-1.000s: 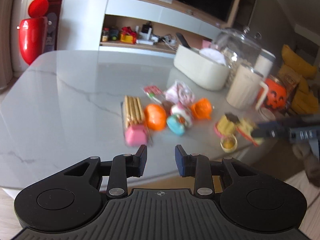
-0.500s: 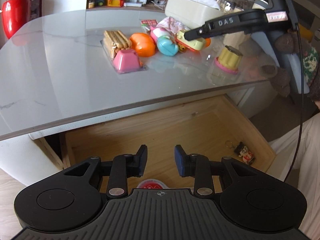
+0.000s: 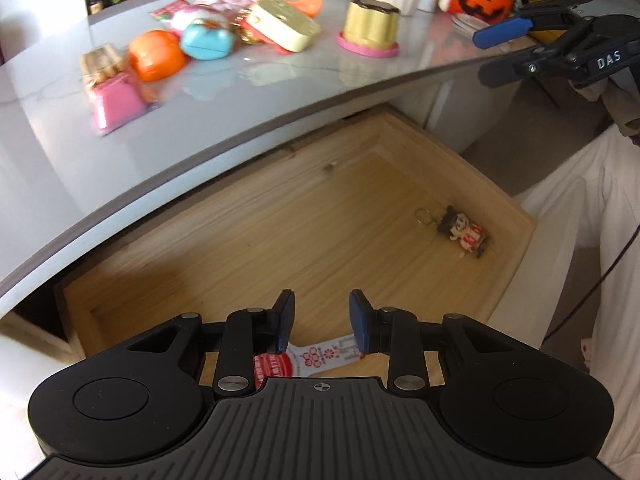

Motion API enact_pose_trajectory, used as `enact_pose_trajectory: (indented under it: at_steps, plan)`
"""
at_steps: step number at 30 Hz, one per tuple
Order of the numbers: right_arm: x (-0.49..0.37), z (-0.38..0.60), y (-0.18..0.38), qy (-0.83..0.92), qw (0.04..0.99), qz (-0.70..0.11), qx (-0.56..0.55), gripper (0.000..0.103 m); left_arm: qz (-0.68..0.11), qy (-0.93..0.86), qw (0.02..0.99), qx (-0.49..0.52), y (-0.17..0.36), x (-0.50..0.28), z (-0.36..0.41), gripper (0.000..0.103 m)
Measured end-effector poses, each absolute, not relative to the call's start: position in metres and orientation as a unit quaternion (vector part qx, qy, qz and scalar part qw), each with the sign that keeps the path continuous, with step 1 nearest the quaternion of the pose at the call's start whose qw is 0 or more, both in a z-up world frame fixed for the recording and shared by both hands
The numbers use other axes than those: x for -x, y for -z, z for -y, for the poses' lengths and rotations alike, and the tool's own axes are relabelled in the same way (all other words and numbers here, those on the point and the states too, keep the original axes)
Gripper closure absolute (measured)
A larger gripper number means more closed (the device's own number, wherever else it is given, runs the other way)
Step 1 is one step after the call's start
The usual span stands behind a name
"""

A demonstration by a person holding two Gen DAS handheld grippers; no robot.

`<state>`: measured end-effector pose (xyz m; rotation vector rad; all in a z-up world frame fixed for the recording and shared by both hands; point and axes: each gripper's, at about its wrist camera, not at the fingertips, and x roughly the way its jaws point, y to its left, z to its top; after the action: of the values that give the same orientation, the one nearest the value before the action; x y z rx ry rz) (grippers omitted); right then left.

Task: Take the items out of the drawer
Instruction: 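Grasp the red-label spoon snack packet in the drawer with the left tool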

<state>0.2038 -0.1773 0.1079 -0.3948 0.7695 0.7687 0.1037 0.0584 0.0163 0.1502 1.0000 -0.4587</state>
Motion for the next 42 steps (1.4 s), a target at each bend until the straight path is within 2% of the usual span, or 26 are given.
enact_pose_trajectory:
  at_steps: [4,7,11,16,18,20,22,29,37,39,42]
  plan:
    - [-0.206,0.208,-0.067,-0.327,0.819,-0.434,0.183,0.022,-0.527,0.257,0.793,-0.168,0.002,-0.119,-0.038,0.070]
    - [-0.208,0.219,-0.052,-0.314,0.814,-0.456,0.173,0.022,-0.555,0.275,0.753,-0.222,0.017,-0.126,-0.033,0.070]
    - [-0.214,0.219,-0.051,-0.321,0.813,-0.461,0.153,0.022,-0.547,0.312,0.707,-0.322,0.033,-0.122,-0.020,0.070]
    - [-0.220,0.216,-0.053,-0.331,0.806,-0.469,0.146,0.020,-0.566,0.322,0.657,-0.380,0.061,-0.126,-0.009,0.068]
    - [-0.221,0.216,-0.051,-0.329,0.803,-0.475,0.144,0.020,-0.549,0.320,0.659,-0.403,0.065,-0.127,-0.007,0.064]
    - [-0.221,0.218,-0.050,-0.326,0.803,-0.477,0.145,0.019,-0.522,0.286,0.686,-0.418,0.065,-0.133,-0.007,0.068]
    - [-0.222,0.220,-0.049,-0.322,0.805,-0.478,0.144,0.018,-0.514,0.267,0.715,-0.392,0.059,-0.142,-0.014,0.070]
    - [-0.224,0.219,-0.046,-0.318,0.802,-0.484,0.144,0.016,-0.534,0.205,0.765,-0.295,0.051,-0.156,-0.047,0.068]
    - [-0.222,0.213,-0.044,-0.321,0.799,-0.485,0.155,0.014,-0.584,0.168,0.784,-0.130,0.063,-0.186,-0.071,0.068]
    - [-0.222,0.213,-0.042,-0.317,0.799,-0.486,0.158,0.014,-0.587,0.160,0.785,-0.117,0.067,-0.189,-0.073,0.067]
    - [-0.223,0.212,-0.039,-0.312,0.798,-0.489,0.164,0.014,-0.580,0.152,0.789,-0.136,0.070,-0.190,-0.070,0.072]
